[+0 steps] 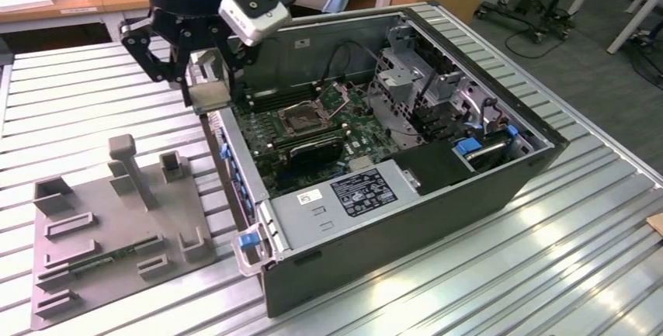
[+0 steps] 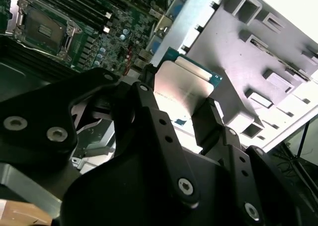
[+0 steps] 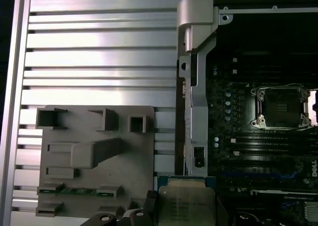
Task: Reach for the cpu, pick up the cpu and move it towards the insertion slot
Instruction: 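Pick up the cpu and move it towards the insertion slot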
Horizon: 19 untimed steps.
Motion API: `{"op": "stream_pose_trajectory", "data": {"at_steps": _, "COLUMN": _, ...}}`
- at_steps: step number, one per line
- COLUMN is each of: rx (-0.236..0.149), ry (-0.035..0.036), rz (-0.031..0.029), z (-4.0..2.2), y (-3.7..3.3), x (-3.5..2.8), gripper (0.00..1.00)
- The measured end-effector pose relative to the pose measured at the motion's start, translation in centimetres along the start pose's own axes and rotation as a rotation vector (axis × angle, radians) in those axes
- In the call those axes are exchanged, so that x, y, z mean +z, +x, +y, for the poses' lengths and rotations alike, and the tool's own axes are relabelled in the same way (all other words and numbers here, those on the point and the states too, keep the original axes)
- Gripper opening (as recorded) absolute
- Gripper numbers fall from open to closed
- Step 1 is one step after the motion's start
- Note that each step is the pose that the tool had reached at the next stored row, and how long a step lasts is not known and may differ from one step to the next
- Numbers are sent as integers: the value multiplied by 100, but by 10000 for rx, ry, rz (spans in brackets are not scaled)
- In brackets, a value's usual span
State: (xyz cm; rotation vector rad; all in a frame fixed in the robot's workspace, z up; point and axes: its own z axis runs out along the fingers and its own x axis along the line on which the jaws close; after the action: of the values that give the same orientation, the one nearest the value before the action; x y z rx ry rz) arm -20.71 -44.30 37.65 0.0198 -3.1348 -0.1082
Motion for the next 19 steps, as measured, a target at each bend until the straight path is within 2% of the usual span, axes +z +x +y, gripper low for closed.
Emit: {"op": "stream_pose_trajectory", "data": {"at_steps": 19, "rx": 0, "ry": 0, "rz": 0, "z": 5, "y": -369, "x": 10, "gripper": 54}}
